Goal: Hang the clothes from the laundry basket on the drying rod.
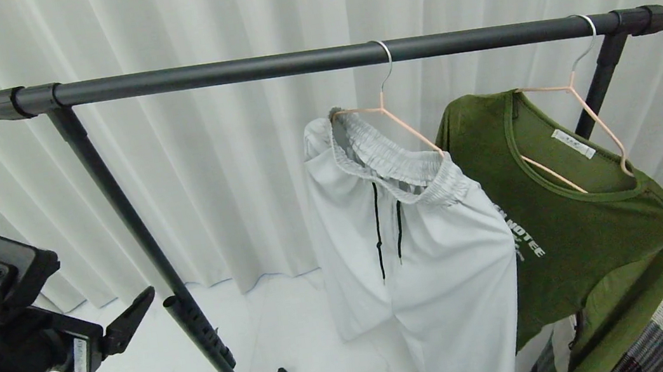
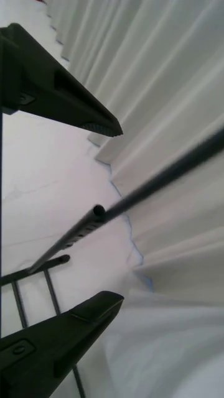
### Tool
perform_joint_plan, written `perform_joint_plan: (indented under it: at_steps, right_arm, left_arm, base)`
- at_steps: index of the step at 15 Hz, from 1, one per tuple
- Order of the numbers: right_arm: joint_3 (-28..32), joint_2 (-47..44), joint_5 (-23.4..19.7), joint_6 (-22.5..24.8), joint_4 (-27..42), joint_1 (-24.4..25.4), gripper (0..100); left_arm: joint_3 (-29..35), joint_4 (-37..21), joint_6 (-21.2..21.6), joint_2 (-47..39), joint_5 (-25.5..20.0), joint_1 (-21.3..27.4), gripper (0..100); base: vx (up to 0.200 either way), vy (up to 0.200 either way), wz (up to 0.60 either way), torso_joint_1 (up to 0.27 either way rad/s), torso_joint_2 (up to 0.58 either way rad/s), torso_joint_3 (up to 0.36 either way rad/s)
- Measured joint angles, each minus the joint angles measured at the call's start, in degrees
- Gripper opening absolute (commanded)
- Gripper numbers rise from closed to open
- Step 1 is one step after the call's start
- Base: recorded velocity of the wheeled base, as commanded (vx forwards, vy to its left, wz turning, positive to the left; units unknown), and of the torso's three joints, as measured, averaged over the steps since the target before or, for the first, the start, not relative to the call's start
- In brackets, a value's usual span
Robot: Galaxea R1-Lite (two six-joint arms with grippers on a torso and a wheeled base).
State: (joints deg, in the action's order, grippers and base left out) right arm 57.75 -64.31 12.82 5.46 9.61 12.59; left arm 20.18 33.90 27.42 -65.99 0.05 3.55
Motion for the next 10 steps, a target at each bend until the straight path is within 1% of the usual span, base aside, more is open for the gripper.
perform_joint_plan:
  at_steps: [2, 4, 6, 8, 10]
  right_arm:
    - [-2.5, 6.2, -0.5, 0.2, 0.1, -0.1, 100]
    - [-4.7, 10.5, -0.5, 0.3, 0.1, -0.2, 100]
    - [-6.1, 13.5, -0.3, 0.5, 0.3, -0.5, 100]
    - [-7.6, 15.9, 0.3, 1.1, 0.5, -2.0, 100]
    - [-9.8, 18.3, 0.4, 1.3, 0.7, -5.1, 100]
  left_arm:
    - [-0.5, 0.0, -0.7, 0.9, 0.0, -2.4, 100]
    - [-0.8, 0.0, -0.8, 1.7, 0.0, -4.1, 100]
    - [-1.1, 0.0, -0.8, 2.5, 0.0, -4.6, 100]
    - [-2.0, 0.0, -0.8, 3.9, 0.1, -4.8, 100]
    - [-3.8, -0.1, -0.8, 6.1, 1.9, -5.1, 100]
  base:
    - [0.000, 0.000, 0.00, 0.000, 0.00, 0.000]
    - [-0.200, 0.000, 0.00, 0.010, 0.00, 0.005]
    - [-0.200, 0.000, 0.00, 0.010, 0.01, -0.002]
    - [-0.200, 0.000, 0.00, -0.010, 0.00, 0.007]
    - [-0.200, 0.000, 0.00, 0.002, 0.00, 0.002]
